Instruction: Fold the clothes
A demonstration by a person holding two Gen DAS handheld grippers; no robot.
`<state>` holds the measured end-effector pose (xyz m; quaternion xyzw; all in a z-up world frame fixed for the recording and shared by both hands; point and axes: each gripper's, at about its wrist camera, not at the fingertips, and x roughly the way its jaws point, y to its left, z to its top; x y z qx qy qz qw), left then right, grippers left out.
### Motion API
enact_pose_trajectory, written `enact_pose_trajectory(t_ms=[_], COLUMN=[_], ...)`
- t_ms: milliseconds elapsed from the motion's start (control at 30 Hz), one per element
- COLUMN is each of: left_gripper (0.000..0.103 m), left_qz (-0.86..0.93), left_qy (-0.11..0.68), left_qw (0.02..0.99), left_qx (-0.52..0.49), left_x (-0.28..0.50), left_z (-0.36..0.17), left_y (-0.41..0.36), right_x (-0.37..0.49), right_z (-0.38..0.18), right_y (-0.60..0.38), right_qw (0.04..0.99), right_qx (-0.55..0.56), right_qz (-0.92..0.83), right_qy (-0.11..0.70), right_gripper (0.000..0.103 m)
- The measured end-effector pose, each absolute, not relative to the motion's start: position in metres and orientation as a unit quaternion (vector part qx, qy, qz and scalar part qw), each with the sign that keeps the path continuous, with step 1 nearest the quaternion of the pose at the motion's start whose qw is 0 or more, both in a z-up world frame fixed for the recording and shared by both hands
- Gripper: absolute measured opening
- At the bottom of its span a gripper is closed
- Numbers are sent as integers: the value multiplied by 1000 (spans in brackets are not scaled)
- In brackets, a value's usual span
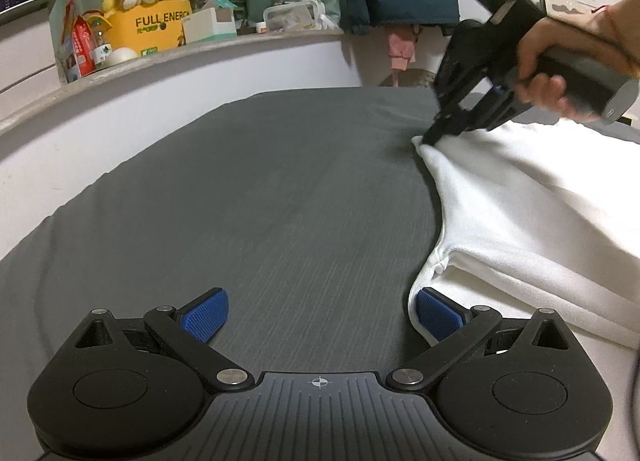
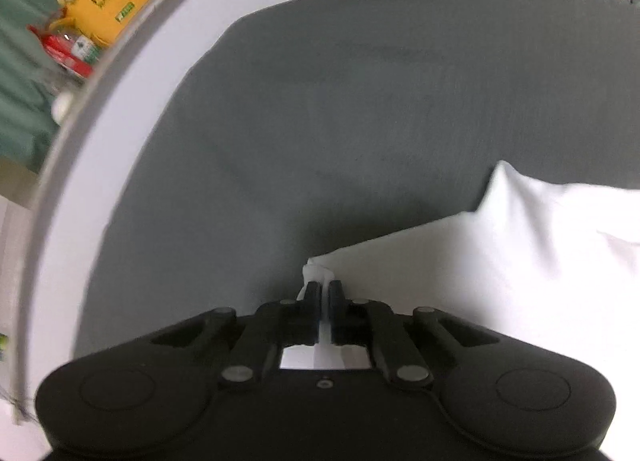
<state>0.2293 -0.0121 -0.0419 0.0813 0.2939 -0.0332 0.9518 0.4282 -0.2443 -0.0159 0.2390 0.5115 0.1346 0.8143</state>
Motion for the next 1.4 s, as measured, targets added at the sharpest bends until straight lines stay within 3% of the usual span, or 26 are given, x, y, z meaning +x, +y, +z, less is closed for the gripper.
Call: enact_pose_trajectory(t_ms=[100, 267, 433, 600, 667, 833, 1000, 1100, 1133, 1200, 1400], left_gripper=[103, 103, 103, 103, 103, 103, 103, 103, 103, 103, 103], left_qz=[-32, -28, -15, -2, 3, 22, 40, 39, 36, 32, 17], left_qy=[298, 303, 308, 314, 316, 308, 281, 274, 272, 267, 250], left_qw=[951, 951, 950, 949, 948, 951, 959, 961, 962, 963, 968], left_qx=[72, 62, 51, 40, 36, 21, 0, -5, -5, 0, 5], left_x=[231, 231, 230, 228, 227, 223, 211, 206, 203, 200, 184], left_z=[-42, -42, -40, -38, -37, -31, -23, -21, -21, -21, -16], left_y=[-9, -5, 3, 10, 13, 23, 32, 31, 29, 24, 6], right_x=[429, 429, 423, 367, 327, 235, 196, 179, 178, 181, 144], right_z=[-12, -27, -8, 22, 27, 22, -2, 4, 3, -7, 26], right_y=[-236, -249, -260, -263, -254, -198, -148, -139, -136, -131, -169], right_qw=[839, 828, 845, 858, 855, 889, 910, 920, 919, 907, 929], right_qx=[228, 298, 293, 248, 237, 96, -32, -34, -34, -51, -2], right_qz=[125, 116, 120, 188, 217, 192, 145, 147, 144, 137, 110], right_qy=[478, 460, 430, 409, 408, 405, 386, 361, 365, 394, 354], right_gripper=[3, 5, 36, 37, 42, 44, 52, 54, 63, 64, 66])
